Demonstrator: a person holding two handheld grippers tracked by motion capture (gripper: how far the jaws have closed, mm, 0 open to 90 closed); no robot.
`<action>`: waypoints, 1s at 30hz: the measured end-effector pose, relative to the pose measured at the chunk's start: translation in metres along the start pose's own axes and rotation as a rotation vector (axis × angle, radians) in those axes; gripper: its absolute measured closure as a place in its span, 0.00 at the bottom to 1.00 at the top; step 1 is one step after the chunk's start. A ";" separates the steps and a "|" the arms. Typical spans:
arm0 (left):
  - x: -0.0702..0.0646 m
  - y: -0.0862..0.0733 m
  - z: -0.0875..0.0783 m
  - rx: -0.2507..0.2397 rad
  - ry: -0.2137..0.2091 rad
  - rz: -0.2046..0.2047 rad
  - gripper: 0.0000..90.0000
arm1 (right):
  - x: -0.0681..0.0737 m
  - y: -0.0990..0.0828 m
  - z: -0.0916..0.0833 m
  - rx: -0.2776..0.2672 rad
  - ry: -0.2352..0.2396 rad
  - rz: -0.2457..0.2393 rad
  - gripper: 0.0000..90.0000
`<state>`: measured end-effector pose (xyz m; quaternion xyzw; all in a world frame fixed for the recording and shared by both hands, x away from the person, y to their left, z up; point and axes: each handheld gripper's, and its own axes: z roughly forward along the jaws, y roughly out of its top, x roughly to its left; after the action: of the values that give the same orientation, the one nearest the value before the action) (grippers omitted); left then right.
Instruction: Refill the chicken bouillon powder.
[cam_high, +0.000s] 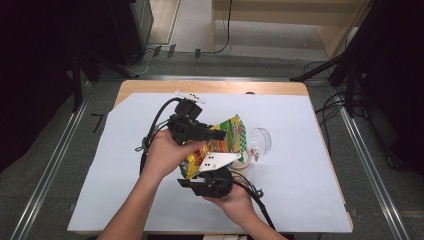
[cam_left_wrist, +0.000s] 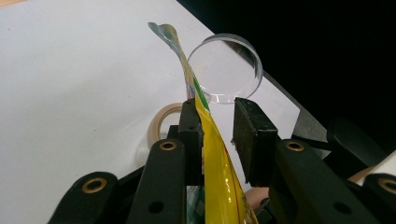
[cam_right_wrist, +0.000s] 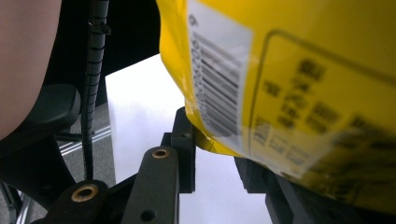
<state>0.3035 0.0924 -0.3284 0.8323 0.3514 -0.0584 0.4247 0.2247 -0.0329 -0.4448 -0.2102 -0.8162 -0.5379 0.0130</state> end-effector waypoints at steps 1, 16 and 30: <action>-0.001 0.000 0.000 0.001 0.005 0.002 0.82 | 0.000 0.000 0.000 0.000 0.000 0.001 0.81; 0.004 0.000 -0.001 -0.006 0.024 -0.005 0.79 | 0.002 0.004 -0.002 -0.007 0.022 0.020 0.80; 0.008 0.004 0.007 0.000 0.020 -0.007 0.80 | -0.003 0.002 0.000 -0.011 0.015 0.029 0.80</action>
<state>0.3139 0.0902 -0.3331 0.8318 0.3584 -0.0514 0.4208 0.2280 -0.0331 -0.4442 -0.2181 -0.8100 -0.5437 0.0260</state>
